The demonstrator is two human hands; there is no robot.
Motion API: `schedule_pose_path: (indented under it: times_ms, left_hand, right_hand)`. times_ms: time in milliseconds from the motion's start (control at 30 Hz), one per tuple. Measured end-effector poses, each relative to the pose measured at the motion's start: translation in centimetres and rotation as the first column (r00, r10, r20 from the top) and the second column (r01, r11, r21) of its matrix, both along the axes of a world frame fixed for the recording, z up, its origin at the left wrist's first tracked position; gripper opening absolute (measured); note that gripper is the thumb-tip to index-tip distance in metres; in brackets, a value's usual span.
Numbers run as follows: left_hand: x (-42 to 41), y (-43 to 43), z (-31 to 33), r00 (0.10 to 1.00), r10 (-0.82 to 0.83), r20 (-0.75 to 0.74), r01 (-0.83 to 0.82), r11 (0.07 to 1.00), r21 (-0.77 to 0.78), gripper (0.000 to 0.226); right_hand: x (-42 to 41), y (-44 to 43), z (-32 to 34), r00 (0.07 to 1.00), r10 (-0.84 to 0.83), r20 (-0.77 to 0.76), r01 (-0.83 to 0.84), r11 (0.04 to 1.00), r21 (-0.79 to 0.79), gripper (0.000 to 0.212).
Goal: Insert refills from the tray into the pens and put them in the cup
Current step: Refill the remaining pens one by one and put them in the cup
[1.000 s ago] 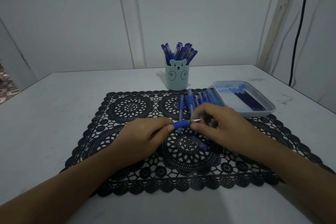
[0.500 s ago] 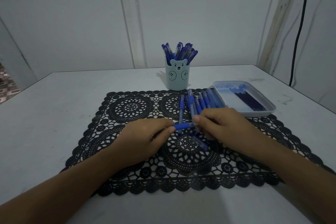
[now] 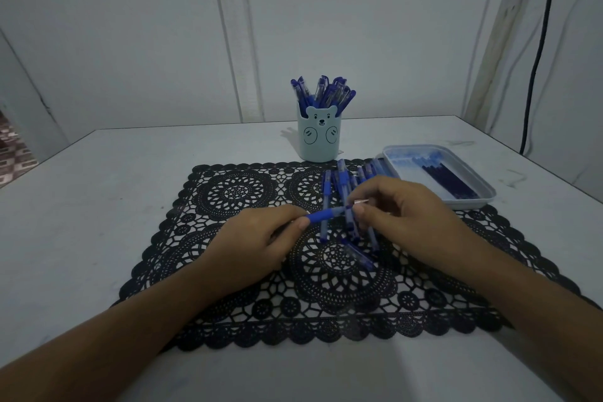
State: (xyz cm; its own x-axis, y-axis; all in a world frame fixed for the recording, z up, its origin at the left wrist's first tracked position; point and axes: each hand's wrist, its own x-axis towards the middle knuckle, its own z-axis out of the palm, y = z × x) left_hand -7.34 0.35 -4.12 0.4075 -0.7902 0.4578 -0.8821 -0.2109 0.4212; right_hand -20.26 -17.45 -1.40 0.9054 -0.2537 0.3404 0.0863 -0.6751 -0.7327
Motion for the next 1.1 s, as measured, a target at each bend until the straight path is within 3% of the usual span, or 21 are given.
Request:
schedule_pose_path:
  times_ms: [167, 267, 400, 467, 567, 800, 1000, 1100]
  left_hand:
    - [0.3, -0.1, 0.0, 0.999, 0.029, -0.035, -0.029, 0.999, -0.017, 0.024]
    - [0.4, -0.1, -0.1, 0.997, 0.062, -0.049, -0.064, 0.997, -0.052, 0.029]
    - [0.5, -0.2, -0.1, 0.994, 0.091, -0.066, -0.095, 0.993, -0.067, 0.026]
    - [0.5, -0.2, -0.1, 0.993, 0.101, -0.06, -0.105, 0.992, -0.064, 0.027]
    - [0.4, -0.2, -0.1, 0.994, 0.099, -0.052, -0.102, 0.993, -0.054, 0.027]
    - [0.4, -0.2, -0.1, 0.995, 0.098, -0.03, -0.099, 0.995, -0.011, 0.018]
    - [0.5, -0.2, -0.1, 0.998, 0.065, -0.019, -0.065, 0.998, -0.026, 0.028]
    - [0.5, -0.2, -0.2, 0.998, 0.058, -0.027, -0.06, 0.997, -0.054, 0.03]
  right_hand:
    - [0.0, -0.5, 0.6, 0.997, -0.055, 0.061, 0.039, 0.97, 0.239, 0.017]
    - [0.0, -0.4, 0.7, 0.994, -0.061, 0.086, 0.037, 0.966, 0.256, 0.015]
    - [-0.4, 0.3, 0.7, 0.997, 0.033, 0.066, -0.039, 0.995, 0.096, 0.016]
    - [-0.5, 0.9, 0.2, 0.995, 0.098, -0.001, -0.097, 0.984, -0.147, 0.017]
    - [-0.3, 1.5, -0.9, 0.979, 0.186, -0.087, -0.205, 0.872, -0.445, 0.019]
    - [0.3, 1.6, -1.3, 0.971, 0.201, -0.128, -0.239, 0.831, -0.503, 0.015]
    - [0.5, 1.3, -1.6, 0.978, 0.173, -0.113, -0.205, 0.884, -0.42, 0.028]
    - [0.3, 1.2, -1.1, 0.985, 0.167, -0.038, -0.169, 0.914, -0.368, 0.02]
